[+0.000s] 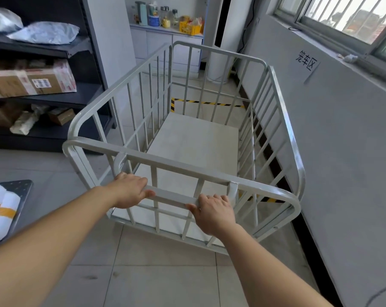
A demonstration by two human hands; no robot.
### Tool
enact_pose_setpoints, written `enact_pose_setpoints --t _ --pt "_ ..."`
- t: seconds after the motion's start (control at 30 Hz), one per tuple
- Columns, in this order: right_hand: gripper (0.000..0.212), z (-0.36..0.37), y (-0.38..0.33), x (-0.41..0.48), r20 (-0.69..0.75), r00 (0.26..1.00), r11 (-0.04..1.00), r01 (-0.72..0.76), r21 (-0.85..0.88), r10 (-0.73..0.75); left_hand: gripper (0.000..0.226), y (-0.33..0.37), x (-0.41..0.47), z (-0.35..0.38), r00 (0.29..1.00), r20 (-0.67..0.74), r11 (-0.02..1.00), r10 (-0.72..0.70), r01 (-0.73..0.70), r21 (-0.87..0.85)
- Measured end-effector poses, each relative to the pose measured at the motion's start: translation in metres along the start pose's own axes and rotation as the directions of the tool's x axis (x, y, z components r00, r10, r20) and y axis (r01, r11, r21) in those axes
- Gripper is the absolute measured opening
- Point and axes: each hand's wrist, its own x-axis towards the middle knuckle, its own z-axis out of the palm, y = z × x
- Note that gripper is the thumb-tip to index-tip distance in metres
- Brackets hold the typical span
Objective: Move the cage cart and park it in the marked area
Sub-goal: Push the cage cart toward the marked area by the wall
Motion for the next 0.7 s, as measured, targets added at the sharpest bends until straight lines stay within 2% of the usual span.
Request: enact_pose_setpoints --t 0.7 --pt "0.057 -0.045 0.036 0.143 0.007 1.0 1.0 -0.024 0.001 0.024 0.037 -0.046 0.141 -0.059 1.0 0.012 1.0 0.026 -0.026 -0.002"
